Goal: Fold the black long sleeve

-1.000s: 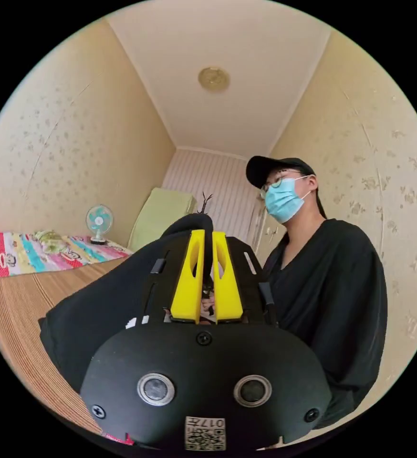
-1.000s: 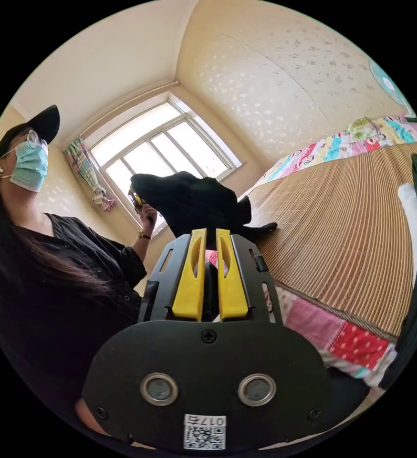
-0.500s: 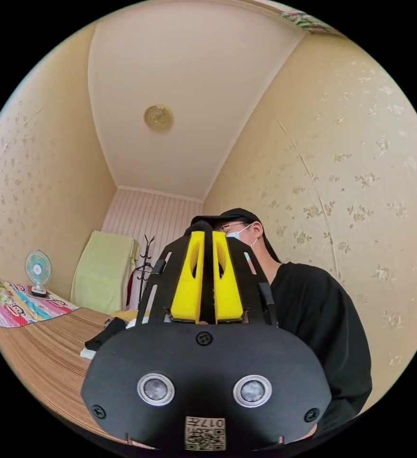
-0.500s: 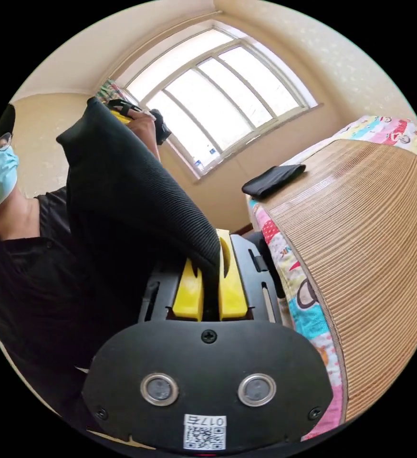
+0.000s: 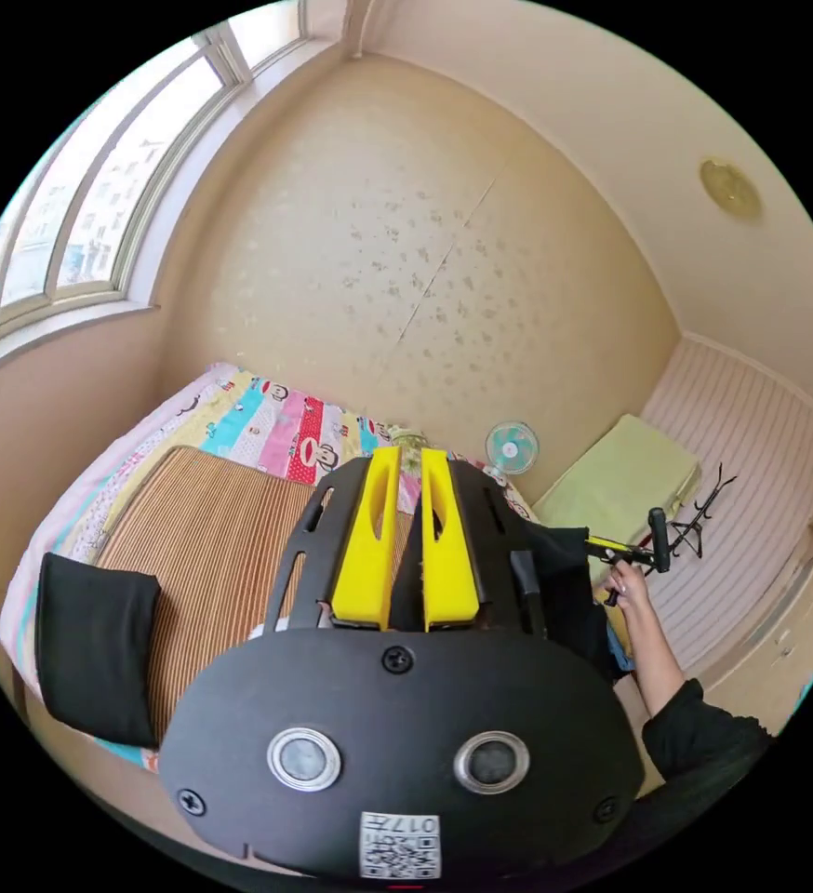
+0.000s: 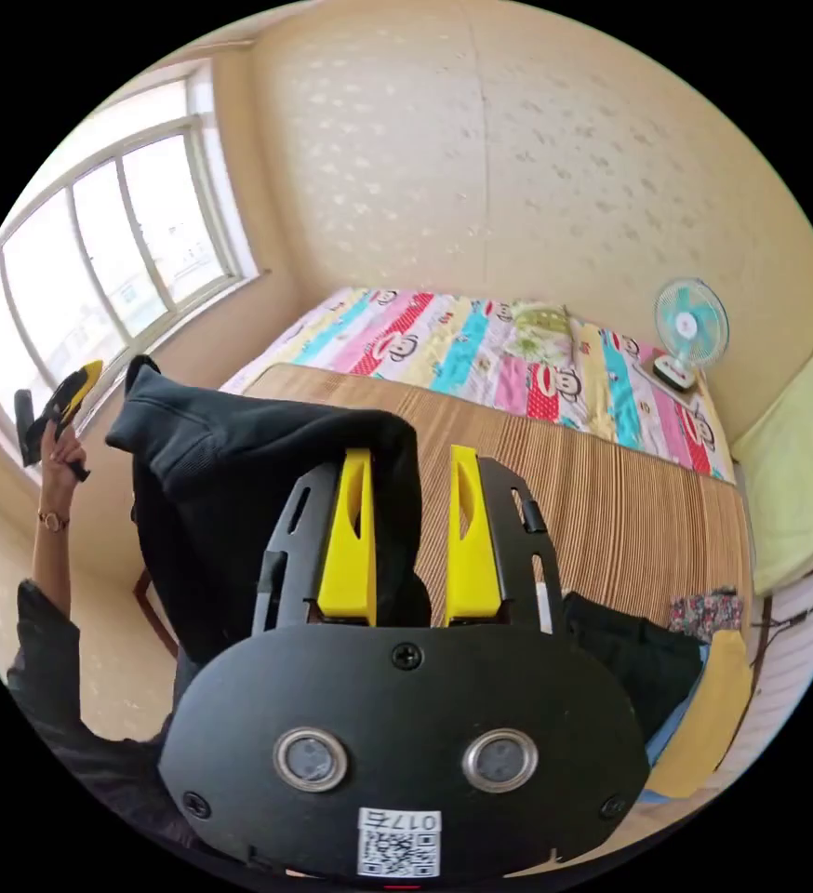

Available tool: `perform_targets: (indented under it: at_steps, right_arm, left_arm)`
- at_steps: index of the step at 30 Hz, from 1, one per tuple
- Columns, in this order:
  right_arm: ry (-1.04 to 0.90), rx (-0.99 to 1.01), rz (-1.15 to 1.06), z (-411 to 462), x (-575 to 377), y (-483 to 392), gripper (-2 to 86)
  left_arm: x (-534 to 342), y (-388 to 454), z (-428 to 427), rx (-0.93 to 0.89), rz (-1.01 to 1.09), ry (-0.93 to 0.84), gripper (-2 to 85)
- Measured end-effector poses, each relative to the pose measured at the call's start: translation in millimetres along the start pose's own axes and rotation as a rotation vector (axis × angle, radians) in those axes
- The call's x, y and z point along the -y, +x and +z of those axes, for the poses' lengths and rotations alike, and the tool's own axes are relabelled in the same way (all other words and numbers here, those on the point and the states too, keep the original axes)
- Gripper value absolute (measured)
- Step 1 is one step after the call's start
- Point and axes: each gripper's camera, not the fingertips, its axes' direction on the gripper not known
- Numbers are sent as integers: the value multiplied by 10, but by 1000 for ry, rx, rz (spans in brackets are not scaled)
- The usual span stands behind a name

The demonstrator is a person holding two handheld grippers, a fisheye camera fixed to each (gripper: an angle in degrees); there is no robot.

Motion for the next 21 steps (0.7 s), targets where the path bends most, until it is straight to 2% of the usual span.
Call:
perform_targets:
  at_steps: [3,6,9,12,14,15,17,18,21]
  right_arm:
    - [-30,140,-46,451,-509,-78,128]
    - [-162,129,-33,1156,-1337,-165,134]
    - [-287,72,81,1766,-2222,-160,138]
    - [-386,197,161,2164,-2867,-156,119]
    - [-322,196,159,2070,-2965,-106,83]
    - [-332,220,140,1988,-2888,-21,61]
    - [-296,235,120,1735,-2672,188,42]
    - [-234,178,134,1455,-2499,389,36]
    - [9,-139,302,513,-2245,965,37]
  left_arm:
    - [-569,-204,682,-28,39,-155,65]
    - [-1616,-351,1477,63,98,-379,89]
    - [-2612,-736,2047,220,20,-512,101]
    - [-3321,-1152,2304,327,-127,-557,106]
    - [-3713,-1315,2537,312,-195,-654,94]
    - [-3797,-1329,2519,297,-185,-594,76]
    - [-3662,-1440,2501,250,-206,-612,34]
    - [-3440,-1581,2354,240,-257,-572,29]
    - [-2854,-1826,1500,238,-327,-239,26]
